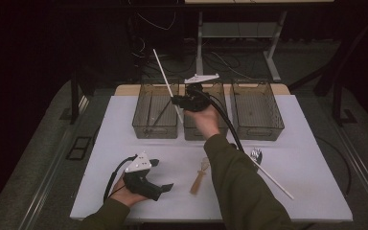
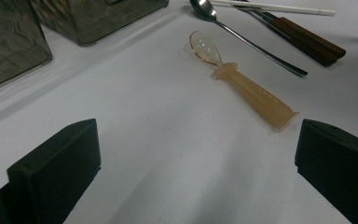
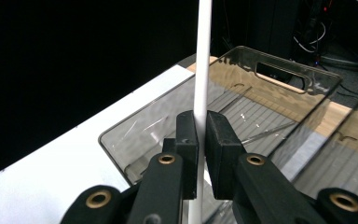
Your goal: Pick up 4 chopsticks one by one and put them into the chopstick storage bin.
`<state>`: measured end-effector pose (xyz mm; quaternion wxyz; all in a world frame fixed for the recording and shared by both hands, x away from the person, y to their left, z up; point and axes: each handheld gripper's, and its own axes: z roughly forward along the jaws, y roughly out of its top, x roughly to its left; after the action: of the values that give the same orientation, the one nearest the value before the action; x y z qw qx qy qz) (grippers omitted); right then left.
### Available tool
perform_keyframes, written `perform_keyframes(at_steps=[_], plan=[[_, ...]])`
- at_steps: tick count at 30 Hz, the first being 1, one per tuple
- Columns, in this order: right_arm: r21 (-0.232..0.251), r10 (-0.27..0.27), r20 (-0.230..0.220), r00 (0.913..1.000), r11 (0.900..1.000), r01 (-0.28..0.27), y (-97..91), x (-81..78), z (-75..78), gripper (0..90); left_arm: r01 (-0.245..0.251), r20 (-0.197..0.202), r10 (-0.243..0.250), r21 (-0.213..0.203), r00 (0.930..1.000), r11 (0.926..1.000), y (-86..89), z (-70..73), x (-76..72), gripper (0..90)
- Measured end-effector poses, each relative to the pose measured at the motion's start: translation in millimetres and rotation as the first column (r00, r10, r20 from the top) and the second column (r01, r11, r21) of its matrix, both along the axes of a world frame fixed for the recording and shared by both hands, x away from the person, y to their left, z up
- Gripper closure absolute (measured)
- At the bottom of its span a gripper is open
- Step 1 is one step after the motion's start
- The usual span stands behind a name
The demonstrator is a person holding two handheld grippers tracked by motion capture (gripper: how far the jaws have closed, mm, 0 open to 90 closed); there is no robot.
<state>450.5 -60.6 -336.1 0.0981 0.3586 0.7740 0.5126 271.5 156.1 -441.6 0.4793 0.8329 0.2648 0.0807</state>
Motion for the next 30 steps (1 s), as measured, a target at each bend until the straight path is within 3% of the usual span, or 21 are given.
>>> perform_keyframes(at_steps=[6,14,22,30], plan=[[-0.013,-0.011,-0.009,0.9999,0.9999,0.011,15.2,9.5,-4.0,84.2,0.003,-0.001,-0.003,-0.009,1.0000,1.0000,-0.9,-0.2,-0.1,0.0],[-0.033,-0.034,-0.055,0.9979,0.9989,0.033,31.9,19.2,-18.4,84.2,0.016,0.008,-0.016,0.001,0.9998,0.9999,-0.2,0.2,0.6,0.0],[-0.098,-0.047,-0.101,0.9938,0.9945,0.038,45.0,21.5,-36.4,84.2,0.020,0.003,-0.020,0.010,0.9998,0.9997,-0.4,0.6,0.1,0.0],[-0.185,-0.076,-0.141,0.9871,0.9815,0.049,52.2,22.8,-51.4,84.2,0.021,-0.001,-0.021,0.003,0.9998,0.9998,-1.7,-0.1,-0.4,0.0]])
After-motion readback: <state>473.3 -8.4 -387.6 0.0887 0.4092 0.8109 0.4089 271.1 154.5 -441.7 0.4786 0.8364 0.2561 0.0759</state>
